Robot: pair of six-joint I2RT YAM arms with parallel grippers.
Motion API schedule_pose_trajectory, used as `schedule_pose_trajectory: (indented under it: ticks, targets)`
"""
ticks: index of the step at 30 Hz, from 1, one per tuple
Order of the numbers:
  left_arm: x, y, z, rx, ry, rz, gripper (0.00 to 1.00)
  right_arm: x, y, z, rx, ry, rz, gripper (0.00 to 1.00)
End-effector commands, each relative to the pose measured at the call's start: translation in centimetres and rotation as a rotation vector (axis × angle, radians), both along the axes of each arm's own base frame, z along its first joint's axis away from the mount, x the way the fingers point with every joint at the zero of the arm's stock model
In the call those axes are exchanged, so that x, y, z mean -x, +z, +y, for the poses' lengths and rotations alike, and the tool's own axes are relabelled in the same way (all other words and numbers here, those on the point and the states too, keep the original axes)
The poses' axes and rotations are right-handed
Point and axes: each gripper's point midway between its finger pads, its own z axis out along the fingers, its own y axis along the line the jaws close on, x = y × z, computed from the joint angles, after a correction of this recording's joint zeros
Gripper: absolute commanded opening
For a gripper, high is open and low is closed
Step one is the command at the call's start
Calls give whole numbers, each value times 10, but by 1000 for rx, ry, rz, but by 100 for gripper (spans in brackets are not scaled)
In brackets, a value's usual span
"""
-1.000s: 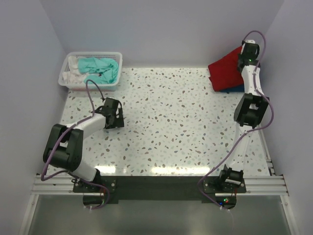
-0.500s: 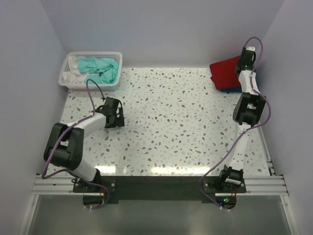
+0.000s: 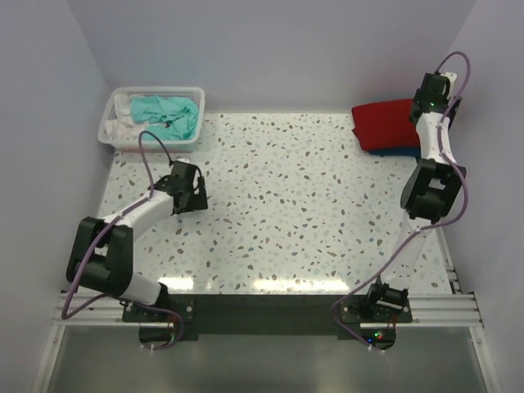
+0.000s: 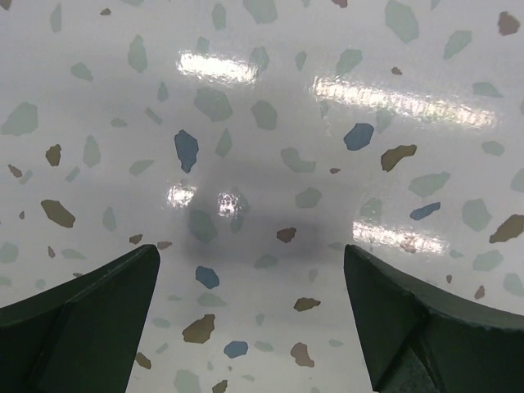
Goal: Fold and stack the t-shirts
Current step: Neatly place the folded tshirt to the corner
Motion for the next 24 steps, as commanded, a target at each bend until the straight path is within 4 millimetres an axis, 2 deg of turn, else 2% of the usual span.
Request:
schedule_pose_trajectory:
  ticks: [1,2,3,4,5,6,7,8,9,10,11,12,13,14,16,17,22,23,24]
  targets:
    - [-15,44,-3,46,19,-122,100,39,100,14,-38,-55,-184,81]
    - [-16,56,-3,53,19,-152,100,48,99,23,-74,-34,-154,82]
    - [-17,65,-3,57,21,-166,100,61,117,31,-103,-31,-188,84]
    - [-17,73,-3,62,24,-183,100,69,121,38,-130,-20,-187,86]
    - [-18,86,-3,70,26,-216,100,82,123,46,-159,-9,-173,87]
    - [-18,96,-4,76,26,-233,100,87,116,59,-222,23,-166,88]
    - [-18,104,-3,79,32,-252,100,102,139,70,-240,46,-210,88]
    - [-17,118,-3,87,31,-287,100,112,141,79,-275,68,-207,94]
    - [-16,129,-1,91,36,-306,100,121,131,89,-318,79,-192,94]
    - [-15,138,0,91,44,-328,100,138,154,104,-348,120,-250,94]
    - [-12,152,2,98,49,-368,100,147,156,111,-379,121,-270,95]
    - [-10,161,4,101,56,-392,100,158,144,121,-426,128,-267,96]
    - [-6,173,8,104,82,-426,100,163,147,137,-475,188,-294,98]
    - [-3,180,11,107,100,-445,100,182,154,148,-496,204,-355,98]
    - [6,196,19,121,156,-500,100,199,160,161,-519,235,-407,98]
    - [9,201,20,130,167,-520,100,216,165,171,-518,236,-430,98]
    - [29,240,28,202,233,-664,100,244,165,216,-420,342,-358,98]
    - [32,244,31,203,248,-685,100,249,154,232,-411,394,-319,98]
    - [35,249,35,206,267,-712,100,262,161,235,-401,413,-353,98]
